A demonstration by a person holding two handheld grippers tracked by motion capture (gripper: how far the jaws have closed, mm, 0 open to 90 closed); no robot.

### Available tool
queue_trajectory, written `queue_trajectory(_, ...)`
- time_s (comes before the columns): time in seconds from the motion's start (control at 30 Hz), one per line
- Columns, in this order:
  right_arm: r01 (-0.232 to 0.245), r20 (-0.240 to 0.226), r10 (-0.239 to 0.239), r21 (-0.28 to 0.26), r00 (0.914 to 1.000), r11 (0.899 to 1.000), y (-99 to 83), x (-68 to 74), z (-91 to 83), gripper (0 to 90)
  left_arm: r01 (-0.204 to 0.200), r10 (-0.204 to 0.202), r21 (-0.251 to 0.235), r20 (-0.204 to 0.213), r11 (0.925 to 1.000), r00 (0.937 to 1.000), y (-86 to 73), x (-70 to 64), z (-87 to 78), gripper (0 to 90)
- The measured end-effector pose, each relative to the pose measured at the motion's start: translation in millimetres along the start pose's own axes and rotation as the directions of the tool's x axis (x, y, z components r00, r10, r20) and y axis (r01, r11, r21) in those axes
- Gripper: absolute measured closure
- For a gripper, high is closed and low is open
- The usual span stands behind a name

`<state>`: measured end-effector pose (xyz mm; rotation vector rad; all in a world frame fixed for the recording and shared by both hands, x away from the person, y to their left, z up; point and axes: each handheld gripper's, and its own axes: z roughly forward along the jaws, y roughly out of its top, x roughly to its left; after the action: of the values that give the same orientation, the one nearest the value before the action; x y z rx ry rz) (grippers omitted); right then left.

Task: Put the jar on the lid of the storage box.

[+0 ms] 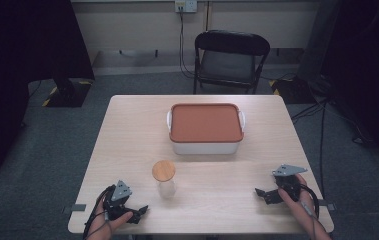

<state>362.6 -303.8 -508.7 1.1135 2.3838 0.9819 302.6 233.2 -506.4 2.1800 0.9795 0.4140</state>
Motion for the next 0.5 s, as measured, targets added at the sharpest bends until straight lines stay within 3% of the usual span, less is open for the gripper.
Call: queue_trajectory(0.5, 0.000, 0.000, 0.000, 0.000, 1.0000, 1.000, 0.0, 0.0, 0.0, 0.0, 0.004, -0.001, -0.045, 0.053, 0.9990, 0.9986, 13.0, -3.2, -1.2, 2.2)
